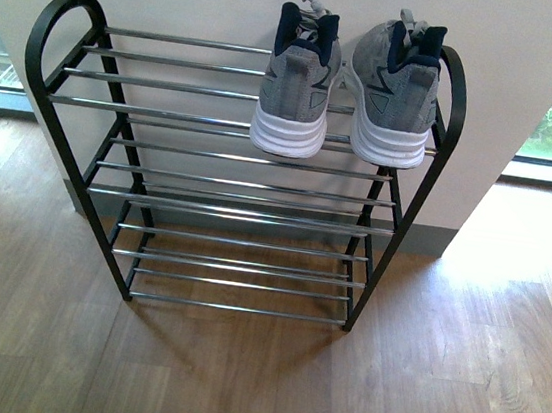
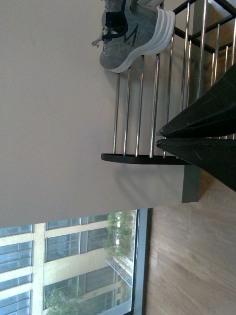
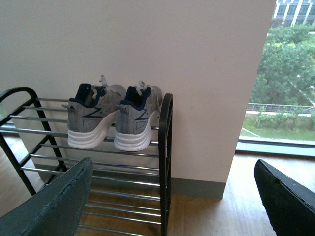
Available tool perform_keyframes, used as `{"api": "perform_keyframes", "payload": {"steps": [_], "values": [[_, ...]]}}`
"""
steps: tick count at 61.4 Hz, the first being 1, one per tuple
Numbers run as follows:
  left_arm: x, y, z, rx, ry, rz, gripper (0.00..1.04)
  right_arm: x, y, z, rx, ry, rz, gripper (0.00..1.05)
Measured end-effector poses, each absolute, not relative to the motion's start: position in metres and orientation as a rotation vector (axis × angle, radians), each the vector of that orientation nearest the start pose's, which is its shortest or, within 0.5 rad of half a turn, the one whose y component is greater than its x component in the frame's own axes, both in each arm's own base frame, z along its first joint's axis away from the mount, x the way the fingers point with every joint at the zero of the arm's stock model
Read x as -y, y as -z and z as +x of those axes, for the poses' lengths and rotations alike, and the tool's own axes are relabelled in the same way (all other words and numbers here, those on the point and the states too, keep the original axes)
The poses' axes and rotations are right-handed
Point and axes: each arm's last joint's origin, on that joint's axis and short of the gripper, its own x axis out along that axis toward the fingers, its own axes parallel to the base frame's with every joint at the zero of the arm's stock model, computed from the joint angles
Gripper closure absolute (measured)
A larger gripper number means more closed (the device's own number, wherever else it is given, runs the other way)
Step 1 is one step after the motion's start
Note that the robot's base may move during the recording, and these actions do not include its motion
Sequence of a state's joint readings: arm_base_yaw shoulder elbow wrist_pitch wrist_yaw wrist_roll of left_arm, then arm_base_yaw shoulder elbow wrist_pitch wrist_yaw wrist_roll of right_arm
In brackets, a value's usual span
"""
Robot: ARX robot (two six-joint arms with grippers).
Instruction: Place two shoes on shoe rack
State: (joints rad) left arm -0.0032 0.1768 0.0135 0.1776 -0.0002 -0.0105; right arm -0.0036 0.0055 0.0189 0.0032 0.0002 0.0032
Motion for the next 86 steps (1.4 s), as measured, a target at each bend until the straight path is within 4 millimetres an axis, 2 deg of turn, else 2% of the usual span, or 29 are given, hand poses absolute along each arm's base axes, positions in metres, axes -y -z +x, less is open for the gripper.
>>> {"api": "perform_keyframes", "payload": {"steps": [9, 25, 27, 59, 62, 86], "values": [[0.0, -0.167, 0.098, -0.001, 0.003, -0.01, 1.03, 0.0, -0.17, 0.097, 0.017, 0.004, 0.003, 0.09], [0.0, -0.167, 0.098, -0.003, 0.003, -0.01, 1.03, 0.0, -0.17, 0.097, 0.017, 0.003, 0.003, 0.09], [0.0, -0.167, 0.098, -0.003, 0.003, -0.011, 1.01, 0.0, -0.17, 0.097, 0.017, 0.003, 0.003, 0.09], [0.0, -0.167, 0.098, -0.002, 0.0, -0.009, 0.08, 0.0, -0.17, 0.097, 0.017, 0.0, 0.003, 0.09], [0.0, -0.167, 0.098, -0.002, 0.003, -0.009, 0.1, 0.0, -0.17, 0.097, 0.016, 0.005, 0.003, 0.09], [0.0, -0.167, 0.098, -0.002, 0.002, -0.008, 0.09, 0.0, -0.17, 0.097, 0.015, 0.004, 0.003, 0.09]]}}
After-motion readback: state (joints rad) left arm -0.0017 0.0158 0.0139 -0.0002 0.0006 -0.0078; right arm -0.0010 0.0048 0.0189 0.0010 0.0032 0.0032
